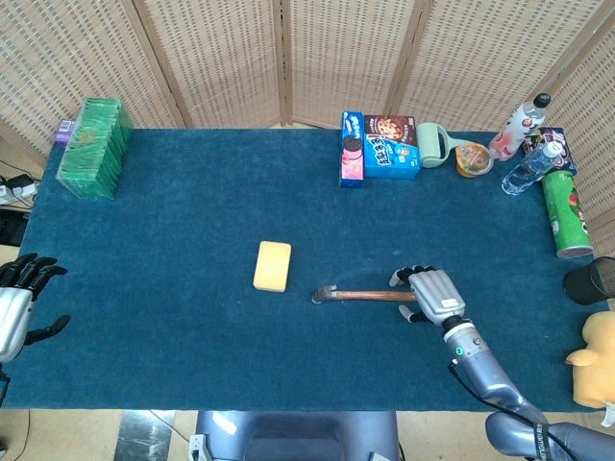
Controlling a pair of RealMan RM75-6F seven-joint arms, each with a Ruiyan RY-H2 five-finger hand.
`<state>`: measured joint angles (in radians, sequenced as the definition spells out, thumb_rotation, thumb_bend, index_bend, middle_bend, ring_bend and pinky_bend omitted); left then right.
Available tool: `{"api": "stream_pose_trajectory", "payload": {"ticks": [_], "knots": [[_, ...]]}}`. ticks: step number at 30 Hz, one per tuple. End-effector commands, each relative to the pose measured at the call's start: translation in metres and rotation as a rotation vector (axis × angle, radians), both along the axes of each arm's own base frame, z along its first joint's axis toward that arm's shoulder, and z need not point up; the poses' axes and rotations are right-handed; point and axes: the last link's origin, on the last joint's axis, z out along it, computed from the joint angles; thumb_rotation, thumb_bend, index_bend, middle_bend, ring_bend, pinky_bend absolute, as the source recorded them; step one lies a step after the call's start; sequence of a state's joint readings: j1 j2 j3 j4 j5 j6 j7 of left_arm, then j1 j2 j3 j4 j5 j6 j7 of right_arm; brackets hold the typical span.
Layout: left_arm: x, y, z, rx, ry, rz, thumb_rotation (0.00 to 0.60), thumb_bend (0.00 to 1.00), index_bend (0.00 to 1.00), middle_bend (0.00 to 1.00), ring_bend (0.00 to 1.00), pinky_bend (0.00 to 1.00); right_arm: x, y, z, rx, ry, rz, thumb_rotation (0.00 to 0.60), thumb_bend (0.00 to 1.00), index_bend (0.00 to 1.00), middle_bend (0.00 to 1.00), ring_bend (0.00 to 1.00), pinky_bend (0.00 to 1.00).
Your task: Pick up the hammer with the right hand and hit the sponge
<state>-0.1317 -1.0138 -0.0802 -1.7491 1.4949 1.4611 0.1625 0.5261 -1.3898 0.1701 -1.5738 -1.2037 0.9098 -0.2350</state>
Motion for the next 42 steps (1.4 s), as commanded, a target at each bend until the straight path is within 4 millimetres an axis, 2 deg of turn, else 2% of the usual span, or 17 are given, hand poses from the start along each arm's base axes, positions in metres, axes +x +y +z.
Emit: {"api": "stream_pose_trajectory", "payload": {"ticks": [1, 18, 24, 29, 35, 42], "knots": [[-0.002, 0.001, 0.001, 0.002, -0.002, 0.005, 0.6, 0.19, 0.29, 0.23, 0.14, 0.18, 0.003, -0.007, -0.008, 0.013, 0.011, -0.009, 0.6, 0.37, 0.37, 0.39, 0.35, 0.34], [-0.014, 0.005, 0.005, 0.014, -0.021, 0.023, 0.6, 0.19, 0.29, 0.23, 0.14, 0.18, 0.015, -0.016, -0.033, 0.052, 0.026, -0.046, 0.6, 0.37, 0.39, 0.41, 0.37, 0.37], [-0.019, 0.006, 0.007, 0.015, -0.024, 0.031, 0.6, 0.19, 0.29, 0.23, 0.14, 0.18, 0.018, -0.018, -0.038, 0.057, 0.031, -0.055, 0.6, 0.37, 0.43, 0.44, 0.41, 0.4], [-0.021, 0.005, 0.01, 0.022, -0.025, 0.033, 0.6, 0.19, 0.29, 0.23, 0.14, 0.18, 0.022, -0.02, -0.046, 0.063, 0.019, -0.059, 0.6, 0.38, 0.51, 0.51, 0.51, 0.5], [-0.024, 0.002, 0.015, 0.038, -0.026, 0.038, 0.6, 0.19, 0.29, 0.23, 0.14, 0.18, 0.032, -0.029, -0.056, 0.065, 0.004, -0.054, 0.6, 0.38, 0.62, 0.64, 0.7, 0.65], [-0.03, -0.001, 0.019, 0.05, -0.026, 0.056, 0.6, 0.19, 0.29, 0.23, 0.14, 0.18, 0.036, -0.036, -0.053, 0.062, -0.029, -0.068, 0.6, 0.37, 0.7, 0.75, 0.85, 0.81]]}}
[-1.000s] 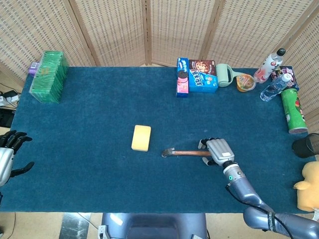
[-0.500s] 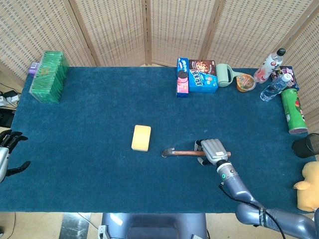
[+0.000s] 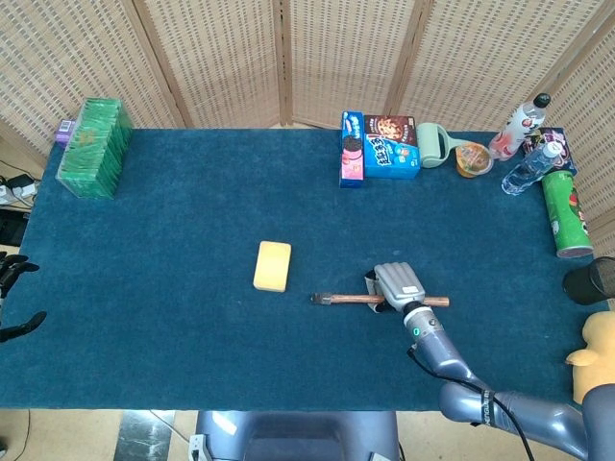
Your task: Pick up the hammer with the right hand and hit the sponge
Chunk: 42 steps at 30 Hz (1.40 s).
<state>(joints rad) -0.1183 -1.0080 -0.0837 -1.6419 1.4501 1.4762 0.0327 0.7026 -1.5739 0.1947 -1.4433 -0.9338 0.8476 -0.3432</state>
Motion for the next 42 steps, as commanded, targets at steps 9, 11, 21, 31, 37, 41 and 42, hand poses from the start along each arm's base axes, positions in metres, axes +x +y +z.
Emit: {"api": "stream_pose_trajectory", "payload": {"ticks": [9, 11, 21, 31, 37, 41, 42], "knots": [[0.0, 0.001, -0.002, -0.009, -0.005, -0.005, 0.6, 0.19, 0.29, 0.23, 0.14, 0.18, 0.0, -0.004, 0.014, 0.03, -0.085, -0.058, 0.6, 0.33, 0.77, 0.89, 1.0, 0.95], [0.001, 0.001, -0.002, -0.008, -0.006, -0.006, 0.6, 0.19, 0.29, 0.23, 0.14, 0.18, -0.001, -0.004, 0.017, 0.032, -0.109, -0.069, 0.6, 0.32, 0.79, 0.92, 1.0, 0.97], [0.007, -0.001, -0.001, -0.002, 0.002, -0.027, 0.6, 0.19, 0.29, 0.23, 0.14, 0.18, 0.009, -0.005, 0.025, 0.059, -0.42, -0.162, 0.6, 0.3, 0.81, 0.97, 1.0, 1.0], [0.011, -0.005, -0.002, -0.004, 0.004, -0.038, 0.6, 0.19, 0.29, 0.23, 0.14, 0.18, 0.036, -0.007, 0.027, 0.099, -0.653, -0.2, 0.6, 0.3, 0.81, 1.0, 1.0, 1.0], [0.012, -0.007, -0.001, -0.003, 0.006, -0.038, 0.6, 0.19, 0.29, 0.23, 0.14, 0.18, 0.05, -0.011, 0.02, 0.141, -0.688, -0.21, 0.6, 0.3, 0.81, 1.0, 1.0, 1.0], [0.011, -0.007, -0.001, -0.001, 0.007, -0.031, 0.6, 0.19, 0.29, 0.23, 0.14, 0.18, 0.057, -0.015, 0.009, 0.156, -0.659, -0.2, 0.6, 0.3, 0.82, 1.0, 1.0, 1.0], [0.011, -0.008, 0.0, -0.002, 0.007, -0.027, 0.6, 0.19, 0.29, 0.23, 0.14, 0.18, 0.06, -0.018, 0.004, 0.163, -0.646, -0.2, 0.6, 0.3, 0.82, 1.0, 1.0, 1.0]]}}
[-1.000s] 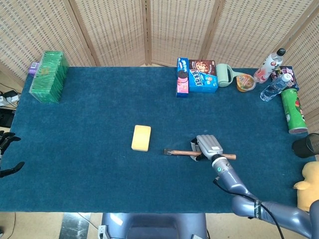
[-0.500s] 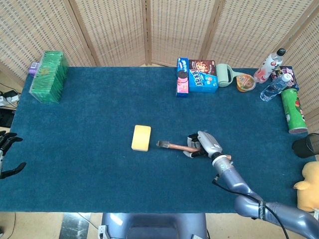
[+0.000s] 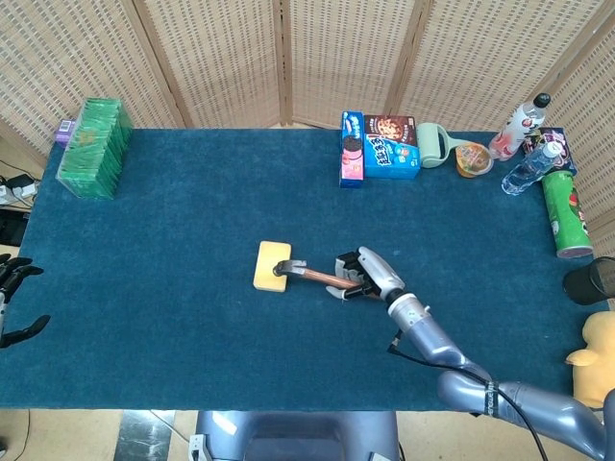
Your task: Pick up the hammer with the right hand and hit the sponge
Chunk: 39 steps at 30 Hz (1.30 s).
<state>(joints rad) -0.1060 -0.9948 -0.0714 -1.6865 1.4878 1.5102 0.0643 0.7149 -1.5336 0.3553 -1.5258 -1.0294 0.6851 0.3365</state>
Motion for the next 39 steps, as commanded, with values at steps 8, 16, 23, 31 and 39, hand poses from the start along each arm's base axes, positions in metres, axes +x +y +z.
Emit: {"api": "stream_pose_trajectory", "payload": {"ticks": [8, 16, 23, 31, 39], "knots": [[-0.003, -0.002, 0.002, 0.006, -0.001, 0.018, 0.6, 0.19, 0.29, 0.23, 0.14, 0.18, 0.01, -0.021, -0.034, -0.021, 0.26, 0.099, 0.6, 0.3, 0.82, 1.0, 1.0, 1.0], [-0.005, -0.001, 0.002, 0.006, -0.001, 0.02, 0.6, 0.19, 0.29, 0.23, 0.14, 0.18, 0.015, -0.027, -0.044, -0.085, 0.457, 0.131, 0.6, 0.3, 0.83, 1.0, 1.0, 1.0], [-0.005, 0.001, 0.0, -0.003, -0.005, 0.016, 0.6, 0.19, 0.29, 0.23, 0.14, 0.18, 0.025, -0.023, -0.016, -0.044, 0.122, -0.045, 0.6, 0.3, 0.83, 1.0, 1.0, 1.0], [-0.004, 0.002, -0.005, -0.017, -0.01, 0.014, 0.6, 0.19, 0.29, 0.23, 0.14, 0.18, 0.014, -0.017, 0.008, 0.063, -0.248, -0.185, 0.6, 0.3, 0.84, 1.0, 1.0, 1.0], [-0.004, 0.002, -0.005, -0.015, -0.006, 0.02, 0.6, 0.19, 0.29, 0.23, 0.14, 0.18, 0.007, -0.018, -0.001, 0.097, -0.212, -0.149, 0.6, 0.3, 0.84, 1.0, 1.0, 1.0]]}}
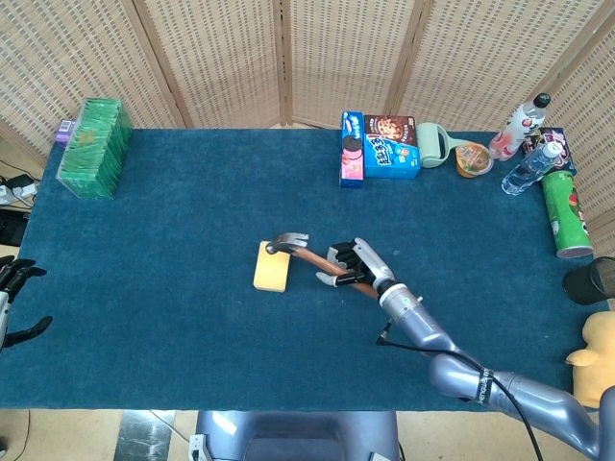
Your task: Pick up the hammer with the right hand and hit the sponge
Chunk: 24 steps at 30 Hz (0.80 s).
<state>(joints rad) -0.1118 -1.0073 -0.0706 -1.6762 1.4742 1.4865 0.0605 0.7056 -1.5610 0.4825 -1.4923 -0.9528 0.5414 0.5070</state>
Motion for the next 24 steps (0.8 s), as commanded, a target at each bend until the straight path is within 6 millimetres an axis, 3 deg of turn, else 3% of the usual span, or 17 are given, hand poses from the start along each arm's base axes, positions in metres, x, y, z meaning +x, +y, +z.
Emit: {"api": "stream_pose_trajectory", "payload": {"ticks": [1, 10, 18, 21, 24], "knots": [[-0.001, 0.0, 0.001, 0.002, 0.002, 0.005, 0.6, 0.19, 0.29, 0.23, 0.14, 0.18, -0.004, -0.003, -0.002, 0.004, 0.032, 0.023, 0.6, 0.3, 0.84, 1.0, 1.0, 1.0], [-0.003, -0.001, 0.002, 0.005, 0.006, 0.014, 0.6, 0.19, 0.29, 0.23, 0.14, 0.18, -0.011, -0.017, -0.017, -0.083, 0.348, 0.174, 0.6, 0.3, 0.86, 1.0, 1.0, 1.0], [0.0, 0.001, 0.001, -0.001, 0.009, 0.009, 0.6, 0.19, 0.29, 0.23, 0.14, 0.18, -0.012, -0.018, -0.038, -0.207, 0.865, 0.367, 0.6, 0.3, 0.86, 1.0, 1.0, 1.0], [0.001, 0.0, 0.001, 0.0, 0.009, 0.006, 0.6, 0.19, 0.29, 0.23, 0.14, 0.18, -0.008, -0.016, -0.036, -0.206, 0.879, 0.339, 0.6, 0.3, 0.86, 1.0, 1.0, 1.0], [0.0, 0.0, 0.001, 0.002, 0.01, 0.007, 0.6, 0.19, 0.29, 0.23, 0.14, 0.18, -0.002, -0.013, -0.028, -0.189, 0.776, 0.274, 0.6, 0.3, 0.86, 1.0, 1.0, 1.0]]}}
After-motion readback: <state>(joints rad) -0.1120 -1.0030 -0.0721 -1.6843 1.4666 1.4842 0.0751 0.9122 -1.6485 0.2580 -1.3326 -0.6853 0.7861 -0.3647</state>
